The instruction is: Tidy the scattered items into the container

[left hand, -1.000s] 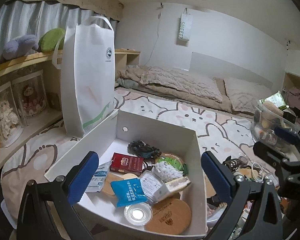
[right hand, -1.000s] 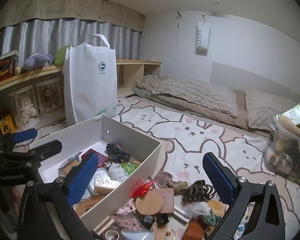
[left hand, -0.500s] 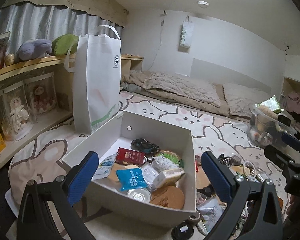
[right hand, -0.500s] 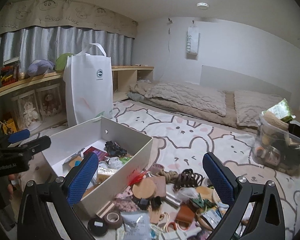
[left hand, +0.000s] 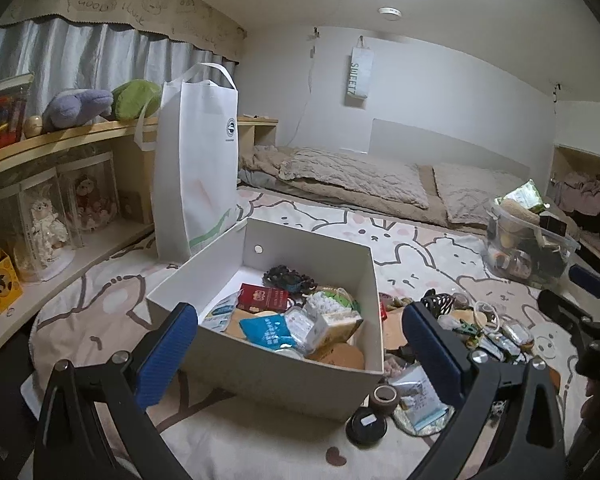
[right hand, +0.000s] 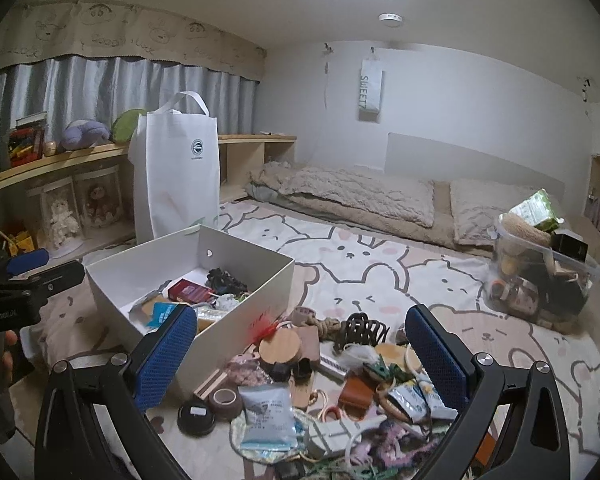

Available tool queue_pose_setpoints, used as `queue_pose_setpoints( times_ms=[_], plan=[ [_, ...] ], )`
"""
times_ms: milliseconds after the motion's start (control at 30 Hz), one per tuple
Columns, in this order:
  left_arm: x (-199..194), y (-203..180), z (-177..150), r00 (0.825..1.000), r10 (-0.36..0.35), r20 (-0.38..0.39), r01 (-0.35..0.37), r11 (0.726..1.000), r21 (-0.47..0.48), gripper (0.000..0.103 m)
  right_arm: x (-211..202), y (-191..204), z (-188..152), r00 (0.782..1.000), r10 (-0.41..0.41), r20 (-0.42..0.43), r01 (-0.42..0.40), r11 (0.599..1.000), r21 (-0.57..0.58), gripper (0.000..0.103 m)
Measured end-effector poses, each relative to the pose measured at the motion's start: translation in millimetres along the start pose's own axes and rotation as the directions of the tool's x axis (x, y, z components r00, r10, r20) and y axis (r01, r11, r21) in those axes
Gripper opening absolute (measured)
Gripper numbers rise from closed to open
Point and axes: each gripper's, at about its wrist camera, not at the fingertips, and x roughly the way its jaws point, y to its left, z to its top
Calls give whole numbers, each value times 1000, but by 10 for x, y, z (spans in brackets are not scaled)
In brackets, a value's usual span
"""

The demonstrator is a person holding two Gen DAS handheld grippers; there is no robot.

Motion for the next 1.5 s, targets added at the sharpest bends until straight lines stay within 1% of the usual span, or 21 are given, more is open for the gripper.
queue_pose_setpoints(
  times_ms=[133,267,433,567,767,900,1067,1233,1400,1500],
  plan=[
    [-90,21,-64,1000,2,2,-2,1000,3,103,-105,-13,-70,1000,-2,1,2,1000,9,103],
    [-160,13,-138,1000,7,12,-7,1000,13,103,-198,-25,-166,1000,-23,8,23,1000,11,103],
    [-204,-22,-228,1000,-5,6,5,1000,29,103,-264,-31,-269,999,-33,-1,33,999,14,103],
    [-233,-76,-314,999,-34,-1,34,998,59,103,-318,-47,-323,1000,-29,-6,29,999,28,103],
    [-283,-108,-396,999,-33,3,33,997,72,103,-416,-39,-420,998,-56,-2,56,998,17,103],
    [-324,-146,-447,999,-35,4,35,995,95,103,-483,-45,-466,999,-34,-5,34,999,25,103],
    [-392,-194,-483,999,-42,8,40,992,118,103,-554,-32,-504,999,-37,2,37,999,22,103],
    [-440,-177,-488,999,-54,2,54,993,107,103,-593,-33,-537,998,-57,5,56,998,13,103],
    [-487,-151,-495,999,-42,11,41,994,99,103,-606,-56,-553,998,-62,4,62,998,20,103],
    [-516,-142,-505,998,-53,17,51,995,87,103,-605,-58,-556,998,-61,4,61,998,24,103]
  ],
)
